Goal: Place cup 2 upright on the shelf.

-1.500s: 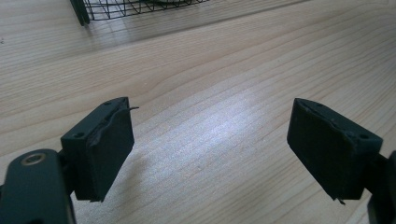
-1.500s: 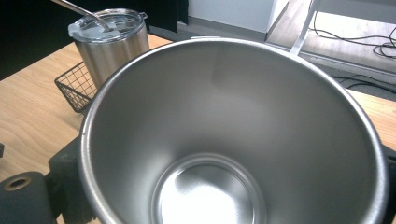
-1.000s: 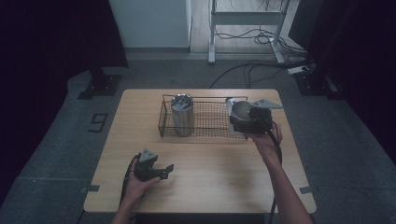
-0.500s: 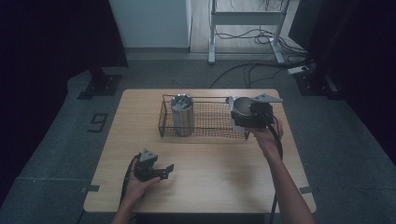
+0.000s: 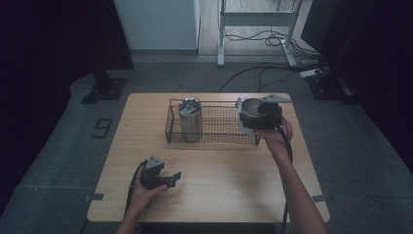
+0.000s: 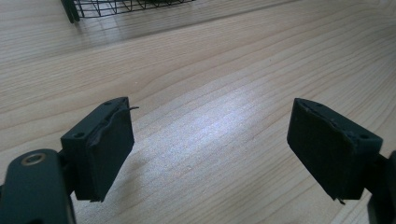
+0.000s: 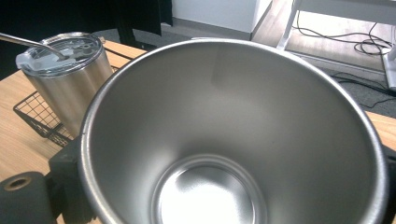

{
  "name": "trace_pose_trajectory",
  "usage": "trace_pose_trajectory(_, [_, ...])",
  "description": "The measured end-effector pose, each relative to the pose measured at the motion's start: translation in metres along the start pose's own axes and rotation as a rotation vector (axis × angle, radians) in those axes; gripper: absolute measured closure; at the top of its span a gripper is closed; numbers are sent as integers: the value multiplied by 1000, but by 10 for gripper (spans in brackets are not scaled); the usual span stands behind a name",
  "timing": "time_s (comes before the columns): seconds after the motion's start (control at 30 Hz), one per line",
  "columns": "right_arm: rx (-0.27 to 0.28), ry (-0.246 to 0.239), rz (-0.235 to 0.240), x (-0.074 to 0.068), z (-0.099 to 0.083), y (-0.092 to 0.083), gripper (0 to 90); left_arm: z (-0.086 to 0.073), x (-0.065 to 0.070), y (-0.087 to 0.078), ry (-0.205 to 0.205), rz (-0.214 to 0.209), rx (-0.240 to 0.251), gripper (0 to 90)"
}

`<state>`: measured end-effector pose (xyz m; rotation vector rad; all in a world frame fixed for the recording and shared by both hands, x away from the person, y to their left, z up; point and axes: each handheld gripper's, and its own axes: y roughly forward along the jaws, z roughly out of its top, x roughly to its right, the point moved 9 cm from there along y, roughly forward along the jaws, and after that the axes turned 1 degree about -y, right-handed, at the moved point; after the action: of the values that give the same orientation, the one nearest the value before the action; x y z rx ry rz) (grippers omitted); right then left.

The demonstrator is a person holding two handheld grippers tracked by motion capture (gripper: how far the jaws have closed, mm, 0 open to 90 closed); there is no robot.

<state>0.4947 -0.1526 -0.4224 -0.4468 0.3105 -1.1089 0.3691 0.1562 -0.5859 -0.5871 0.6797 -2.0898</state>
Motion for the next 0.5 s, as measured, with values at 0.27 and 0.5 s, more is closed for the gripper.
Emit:
trace_pose_trajectory(0.27, [-7,-2,1,2,3,14,70,0,-1,-1,-2,0,3,149])
trace_pose_trajectory(0.5, [-8,-2,0,3,6,23,70,0,-1,-1,-3,0,3,149])
